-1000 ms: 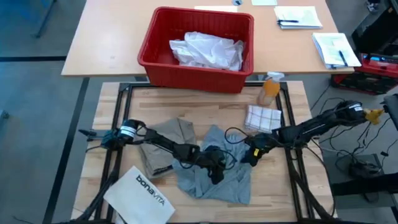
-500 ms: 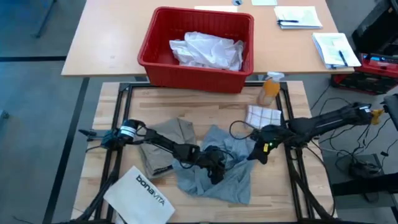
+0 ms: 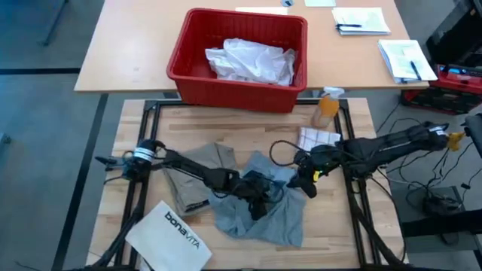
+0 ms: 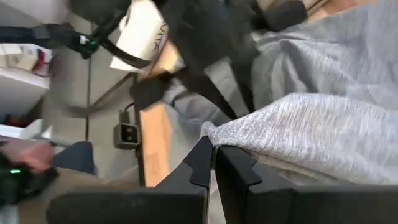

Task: Fold laundry
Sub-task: Fold the gray shirt

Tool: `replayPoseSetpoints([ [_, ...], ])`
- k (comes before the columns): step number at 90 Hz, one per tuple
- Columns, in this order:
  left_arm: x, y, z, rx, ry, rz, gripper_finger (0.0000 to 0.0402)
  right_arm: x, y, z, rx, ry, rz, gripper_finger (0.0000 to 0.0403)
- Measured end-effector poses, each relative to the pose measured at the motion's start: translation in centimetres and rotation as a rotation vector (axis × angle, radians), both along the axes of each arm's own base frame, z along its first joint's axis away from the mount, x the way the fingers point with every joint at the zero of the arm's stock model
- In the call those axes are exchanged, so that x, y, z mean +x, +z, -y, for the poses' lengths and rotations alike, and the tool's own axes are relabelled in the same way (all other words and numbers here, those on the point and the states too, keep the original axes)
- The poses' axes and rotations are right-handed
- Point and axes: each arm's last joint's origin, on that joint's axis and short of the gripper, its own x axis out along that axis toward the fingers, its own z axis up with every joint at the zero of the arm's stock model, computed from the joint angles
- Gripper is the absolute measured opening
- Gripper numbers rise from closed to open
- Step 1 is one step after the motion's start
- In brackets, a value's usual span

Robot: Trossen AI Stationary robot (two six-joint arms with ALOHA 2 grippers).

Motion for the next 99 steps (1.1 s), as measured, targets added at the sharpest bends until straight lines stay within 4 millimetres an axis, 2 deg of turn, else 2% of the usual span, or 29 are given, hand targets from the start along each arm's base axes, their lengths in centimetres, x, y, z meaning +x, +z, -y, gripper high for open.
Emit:
replayPoseSetpoints([
  [10,-1.5,2.0,0.0,0.028,0.0,-0.052,0.0062,1.4,0.1,0.0,-0.012,0.023,0.01,0.0],
  [22,-3.9,5.6,0.3,0.058,0.023,-0.072,0.0062,2.8,0.2,0.2,-0.024,0.021,0.016,0.0],
  [41,-8.2,8.7,2.4,0.093,0.018,-0.038,0.0062,4.4,0.8,2.7,-0.037,-0.07,0.025,0.0],
  [49,-9.5,8.3,2.8,0.075,0.062,-0.04,0.0062,5.1,1.5,3.8,-0.048,-0.066,0.054,0.0],
  [57,-10.4,6.7,3.3,0.036,0.099,-0.061,0.0062,5.9,1.4,4.7,-0.057,-0.065,0.049,0.0],
  [81,-11.2,4.8,4.9,-0.108,0.165,0.042,0.0062,9.5,-0.9,5.6,-0.053,0.028,-0.03,0.0],
  [99,-11.5,4.6,5.5,-0.082,0.176,0.053,0.0062,12.4,0.5,5.8,-0.079,0.086,0.026,0.0],
])
